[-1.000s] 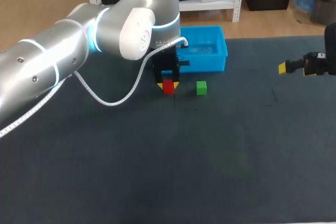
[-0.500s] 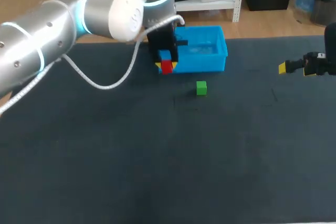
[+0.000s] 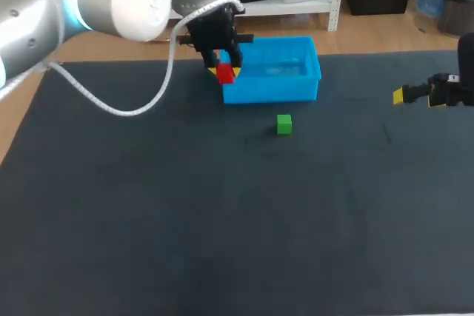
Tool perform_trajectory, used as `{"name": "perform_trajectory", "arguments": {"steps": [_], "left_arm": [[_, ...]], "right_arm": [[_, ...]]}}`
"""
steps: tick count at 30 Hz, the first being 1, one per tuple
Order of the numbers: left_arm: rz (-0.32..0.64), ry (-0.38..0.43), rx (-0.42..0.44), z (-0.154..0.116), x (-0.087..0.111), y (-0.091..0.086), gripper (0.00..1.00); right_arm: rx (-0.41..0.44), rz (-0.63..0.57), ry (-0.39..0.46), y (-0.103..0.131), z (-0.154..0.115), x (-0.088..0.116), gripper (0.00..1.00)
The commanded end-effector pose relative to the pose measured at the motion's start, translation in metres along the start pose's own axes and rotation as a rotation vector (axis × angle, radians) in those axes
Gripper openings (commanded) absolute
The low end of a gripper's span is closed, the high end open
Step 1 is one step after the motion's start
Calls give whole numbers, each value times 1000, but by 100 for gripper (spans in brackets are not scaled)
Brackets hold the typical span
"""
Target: Use the left arm to pick the red cube and place it into the blue plastic box first, then use the right arm to grasp the green cube and put it into the same blue plastic box after the first action is fully finished.
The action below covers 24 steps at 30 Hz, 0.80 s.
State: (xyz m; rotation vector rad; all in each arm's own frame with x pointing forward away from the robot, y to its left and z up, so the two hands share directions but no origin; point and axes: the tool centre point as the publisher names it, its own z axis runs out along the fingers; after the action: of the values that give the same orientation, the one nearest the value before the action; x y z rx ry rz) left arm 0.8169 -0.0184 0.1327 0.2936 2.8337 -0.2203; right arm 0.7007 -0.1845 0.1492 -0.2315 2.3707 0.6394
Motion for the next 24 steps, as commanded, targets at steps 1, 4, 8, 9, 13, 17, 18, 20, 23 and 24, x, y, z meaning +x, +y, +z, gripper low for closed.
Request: {"name": "perform_trajectory", "arguments": {"steps": [1,4,8,9,13,17,18,20,23,24], "left_arm": [[10,-98,22,-4,16,9,0],[16,-112,49,-2,16,15,0],[36,-145,78,-2,12,21,0],[39,-154,83,-4,10,23,0],[89,-181,89,-7,4,24,0],[116,-186,111,-8,-2,23,0],[125,-190,117,-7,-4,22,0],[141,-197,123,-6,-8,21,0],[142,-193,138,0,-15,22,0],[141,-189,143,1,-16,22,0]], "right_arm": [[-1,0,1,0,0,0,100],[-1,0,1,0,0,0,100],[-1,0,1,0,0,0,100],[-1,0,1,0,0,0,100],[-1,0,1,0,0,0,100],[-1,0,1,0,0,0,100],[-1,0,1,0,0,0,100],[-1,0,1,0,0,0,100],[-1,0,1,0,0,0,100],[-1,0,1,0,0,0,100]]}}
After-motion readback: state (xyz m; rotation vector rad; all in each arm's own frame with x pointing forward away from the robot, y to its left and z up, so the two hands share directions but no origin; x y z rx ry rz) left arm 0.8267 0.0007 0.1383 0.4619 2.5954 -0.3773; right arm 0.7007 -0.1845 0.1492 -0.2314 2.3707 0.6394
